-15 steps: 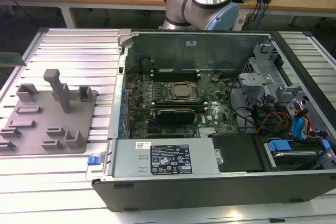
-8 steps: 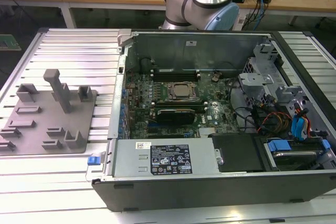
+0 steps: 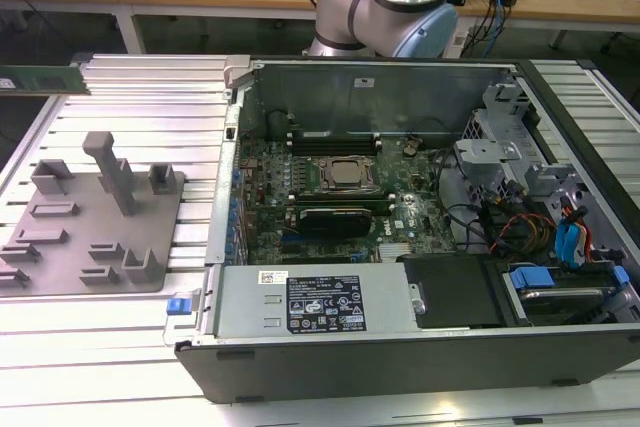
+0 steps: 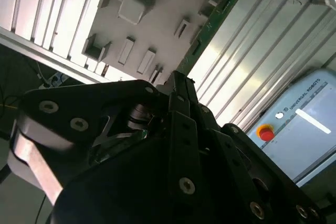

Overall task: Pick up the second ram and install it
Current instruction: 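Pick up the second ram and move it above second insertion slot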

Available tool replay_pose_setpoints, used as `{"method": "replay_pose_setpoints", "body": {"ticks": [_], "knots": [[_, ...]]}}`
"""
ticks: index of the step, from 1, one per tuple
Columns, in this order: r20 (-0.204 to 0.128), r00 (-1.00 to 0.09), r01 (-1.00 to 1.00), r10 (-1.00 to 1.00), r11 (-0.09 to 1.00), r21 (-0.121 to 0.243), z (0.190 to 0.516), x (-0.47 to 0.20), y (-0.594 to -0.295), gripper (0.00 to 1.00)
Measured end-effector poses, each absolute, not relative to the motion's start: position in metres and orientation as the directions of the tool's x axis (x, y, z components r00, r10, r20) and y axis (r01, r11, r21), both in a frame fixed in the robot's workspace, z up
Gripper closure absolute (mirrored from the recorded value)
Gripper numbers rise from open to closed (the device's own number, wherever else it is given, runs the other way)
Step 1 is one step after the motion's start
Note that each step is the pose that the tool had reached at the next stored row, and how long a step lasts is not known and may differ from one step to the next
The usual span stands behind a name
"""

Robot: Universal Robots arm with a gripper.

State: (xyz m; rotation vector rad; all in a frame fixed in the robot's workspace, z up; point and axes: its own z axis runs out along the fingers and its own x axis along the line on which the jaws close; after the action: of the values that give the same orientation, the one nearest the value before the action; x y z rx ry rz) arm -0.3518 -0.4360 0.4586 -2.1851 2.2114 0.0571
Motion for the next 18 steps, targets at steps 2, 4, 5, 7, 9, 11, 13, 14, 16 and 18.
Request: {"method": "replay_pose_setpoints", "body": {"ticks": [2,4,5,7,9,11,13,14,16,18], "knots": [[-0.049,-0.012,-1.0,-0.999,0.012,0.004,0.458,-0.336,-0.436,0.9],[-0.049,-0.012,-1.0,-0.999,0.012,0.004,0.458,-0.324,-0.436,0.9],[-0.049,-0.012,-1.0,-0.999,0.012,0.004,0.458,-0.313,-0.436,0.9],[-0.049,-0.012,-1.0,-0.999,0.012,0.004,0.458,-0.294,-0.436,0.9],[-0.049,-0.012,-1.0,-0.999,0.012,0.004,0.458,-0.273,-0.436,0.9],[-0.049,-0.012,-1.0,-0.999,0.012,0.004,0.458,-0.26,-0.436,0.9],[-0.049,-0.012,-1.0,-0.999,0.012,0.005,0.457,-0.24,-0.436,0.9],[-0.049,-0.012,-1.0,-0.999,0.012,0.007,0.457,-0.23,-0.436,0.9],[-0.049,-0.013,-1.0,-0.999,0.012,0.015,0.455,-0.208,-0.436,0.9],[-0.049,-0.013,-1.0,-0.999,0.012,0.019,0.455,-0.198,-0.436,0.9]]}}
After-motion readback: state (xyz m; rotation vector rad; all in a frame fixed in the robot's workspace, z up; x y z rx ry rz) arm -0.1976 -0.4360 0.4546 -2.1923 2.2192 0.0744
